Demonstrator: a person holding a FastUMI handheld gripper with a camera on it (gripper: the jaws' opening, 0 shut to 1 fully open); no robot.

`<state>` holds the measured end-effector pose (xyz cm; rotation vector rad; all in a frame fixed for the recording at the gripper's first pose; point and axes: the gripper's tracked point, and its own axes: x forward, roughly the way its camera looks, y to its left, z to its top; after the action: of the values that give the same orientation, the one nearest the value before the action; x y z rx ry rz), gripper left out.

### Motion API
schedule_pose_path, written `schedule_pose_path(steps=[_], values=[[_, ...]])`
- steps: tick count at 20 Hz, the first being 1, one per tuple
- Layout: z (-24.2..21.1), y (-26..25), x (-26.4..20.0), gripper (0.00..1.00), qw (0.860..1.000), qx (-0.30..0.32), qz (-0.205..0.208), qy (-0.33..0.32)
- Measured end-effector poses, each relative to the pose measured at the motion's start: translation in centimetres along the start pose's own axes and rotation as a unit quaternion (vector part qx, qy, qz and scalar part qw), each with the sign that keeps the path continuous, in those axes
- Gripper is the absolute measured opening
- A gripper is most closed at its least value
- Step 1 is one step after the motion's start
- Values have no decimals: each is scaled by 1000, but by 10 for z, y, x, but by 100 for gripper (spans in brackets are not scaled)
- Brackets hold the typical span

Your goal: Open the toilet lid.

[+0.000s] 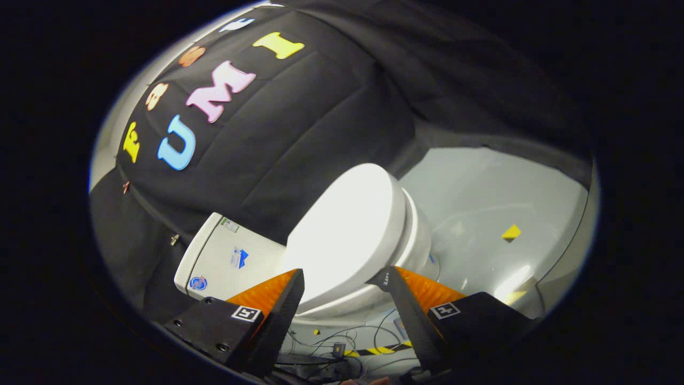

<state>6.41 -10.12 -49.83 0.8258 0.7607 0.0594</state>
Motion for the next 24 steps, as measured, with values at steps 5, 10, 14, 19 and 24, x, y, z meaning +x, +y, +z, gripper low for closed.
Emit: schedule_pose_path(steps=[5, 10, 14, 19, 24], values=[[-21, -42, 32, 99, 997, 55, -5, 55], [-27, -61, 61, 74, 993, 75, -7, 87], [-27, -58, 79, 50, 987, 123, 24, 105], [-22, -76, 101, 41, 984, 143, 23, 106], [-32, -65, 78, 12, 981, 157, 25, 113]])
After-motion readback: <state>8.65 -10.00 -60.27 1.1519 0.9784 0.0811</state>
